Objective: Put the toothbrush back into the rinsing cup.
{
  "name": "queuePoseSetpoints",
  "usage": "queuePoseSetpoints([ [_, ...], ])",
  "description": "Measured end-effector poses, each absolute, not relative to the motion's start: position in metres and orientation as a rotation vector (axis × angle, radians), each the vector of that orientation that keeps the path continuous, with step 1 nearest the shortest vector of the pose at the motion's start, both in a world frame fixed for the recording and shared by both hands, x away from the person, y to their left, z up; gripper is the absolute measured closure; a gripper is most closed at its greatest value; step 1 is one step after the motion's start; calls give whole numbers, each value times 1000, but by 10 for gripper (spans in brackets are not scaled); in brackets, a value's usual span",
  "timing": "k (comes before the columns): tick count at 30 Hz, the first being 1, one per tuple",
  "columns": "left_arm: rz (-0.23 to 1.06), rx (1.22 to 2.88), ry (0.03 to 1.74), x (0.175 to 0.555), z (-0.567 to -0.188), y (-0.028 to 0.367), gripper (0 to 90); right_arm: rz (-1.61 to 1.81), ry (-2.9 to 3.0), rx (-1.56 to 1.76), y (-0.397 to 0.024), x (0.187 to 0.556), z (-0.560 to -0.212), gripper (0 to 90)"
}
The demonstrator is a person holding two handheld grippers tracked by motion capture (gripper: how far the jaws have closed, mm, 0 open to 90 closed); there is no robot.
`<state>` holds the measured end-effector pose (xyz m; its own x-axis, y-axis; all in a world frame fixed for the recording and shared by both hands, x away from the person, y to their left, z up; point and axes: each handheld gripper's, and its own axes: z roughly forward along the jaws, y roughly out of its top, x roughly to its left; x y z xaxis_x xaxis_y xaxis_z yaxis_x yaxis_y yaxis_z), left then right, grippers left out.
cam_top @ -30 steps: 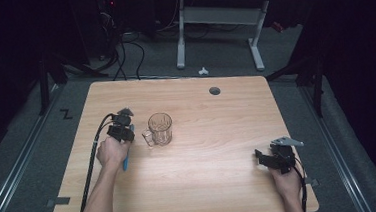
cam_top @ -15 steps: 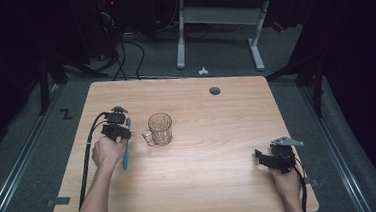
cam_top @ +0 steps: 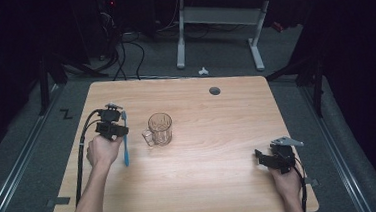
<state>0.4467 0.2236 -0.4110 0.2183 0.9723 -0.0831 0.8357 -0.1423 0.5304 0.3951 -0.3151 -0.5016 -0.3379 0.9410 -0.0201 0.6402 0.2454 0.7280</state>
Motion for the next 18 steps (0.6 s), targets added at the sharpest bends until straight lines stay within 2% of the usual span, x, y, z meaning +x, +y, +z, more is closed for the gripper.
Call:
queuePoseSetpoints([
  [18,443,1940,1558,424,-382,222,801,875,2066,1441,-315,395,-502,306],
])
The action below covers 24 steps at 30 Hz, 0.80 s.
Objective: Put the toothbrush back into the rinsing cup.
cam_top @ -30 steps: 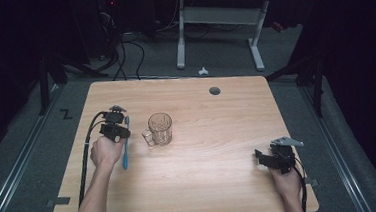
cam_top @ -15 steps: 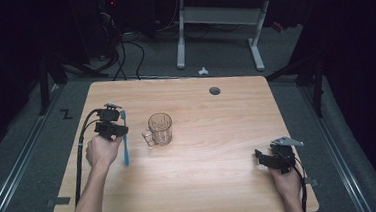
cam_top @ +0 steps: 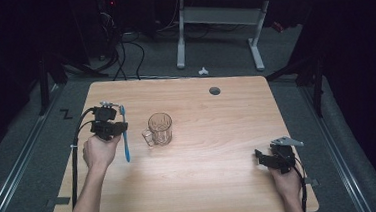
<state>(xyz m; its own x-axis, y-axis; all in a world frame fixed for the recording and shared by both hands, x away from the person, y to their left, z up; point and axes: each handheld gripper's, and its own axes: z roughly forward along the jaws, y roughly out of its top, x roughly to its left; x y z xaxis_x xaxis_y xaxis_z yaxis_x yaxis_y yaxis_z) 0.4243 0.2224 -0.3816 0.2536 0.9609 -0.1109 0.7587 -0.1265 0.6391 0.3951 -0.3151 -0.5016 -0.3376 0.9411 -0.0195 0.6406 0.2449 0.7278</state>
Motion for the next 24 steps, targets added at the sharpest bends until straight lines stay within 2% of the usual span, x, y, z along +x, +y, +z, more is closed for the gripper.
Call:
queuePoseSetpoints([
  [24,477,1873,1425,409,-359,212,803,875,2066,1440,-315,395,-502,306],
])
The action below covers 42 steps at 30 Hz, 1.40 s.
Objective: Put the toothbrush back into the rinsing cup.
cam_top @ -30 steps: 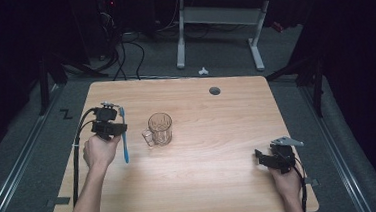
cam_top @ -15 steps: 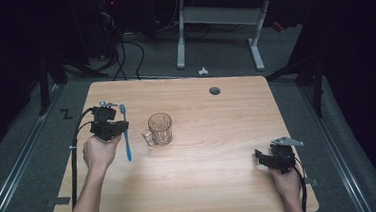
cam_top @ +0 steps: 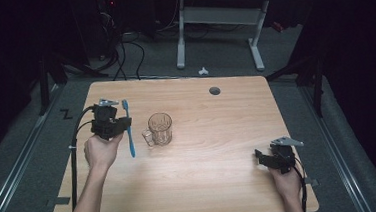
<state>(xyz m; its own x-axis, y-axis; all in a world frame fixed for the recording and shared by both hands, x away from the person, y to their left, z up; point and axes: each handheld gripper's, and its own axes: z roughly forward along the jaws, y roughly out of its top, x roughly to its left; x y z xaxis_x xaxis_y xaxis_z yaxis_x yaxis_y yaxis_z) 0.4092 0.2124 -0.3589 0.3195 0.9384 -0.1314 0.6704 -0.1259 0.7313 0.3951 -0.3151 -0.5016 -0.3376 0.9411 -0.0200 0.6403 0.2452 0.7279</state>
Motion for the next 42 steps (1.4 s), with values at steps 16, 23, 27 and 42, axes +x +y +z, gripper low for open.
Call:
queuePoseSetpoints([
  [16,499,1835,1344,410,-343,199,804,875,2066,1439,-315,395,-502,306],
  [23,523,1818,1311,413,-337,192,804,877,2066,1438,-315,395,-502,306],
  [27,545,1812,1300,415,-336,189,804,877,2066,1437,-315,395,-502,306],
  [42,598,1758,1273,427,-340,185,804,877,2066,1442,-315,395,-502,306],
])
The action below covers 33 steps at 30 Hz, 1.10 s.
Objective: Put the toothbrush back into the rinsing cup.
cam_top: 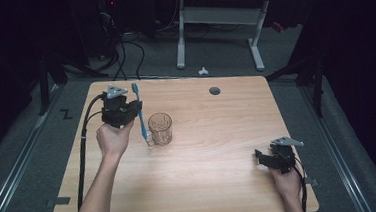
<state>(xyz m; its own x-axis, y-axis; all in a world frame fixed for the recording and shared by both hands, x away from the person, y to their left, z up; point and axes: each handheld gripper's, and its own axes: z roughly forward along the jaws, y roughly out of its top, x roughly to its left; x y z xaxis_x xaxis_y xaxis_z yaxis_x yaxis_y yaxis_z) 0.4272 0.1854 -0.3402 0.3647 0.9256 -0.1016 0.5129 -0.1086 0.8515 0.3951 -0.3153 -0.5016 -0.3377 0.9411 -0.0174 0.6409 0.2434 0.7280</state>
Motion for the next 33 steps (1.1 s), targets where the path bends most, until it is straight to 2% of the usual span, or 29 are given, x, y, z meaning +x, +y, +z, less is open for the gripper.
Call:
queuePoseSetpoints([
  [18,670,1753,1240,437,-346,178,804,877,2067,1443,-315,395,-502,306],
  [33,660,1778,1243,440,-353,176,801,879,2067,1439,-315,395,-502,306],
])
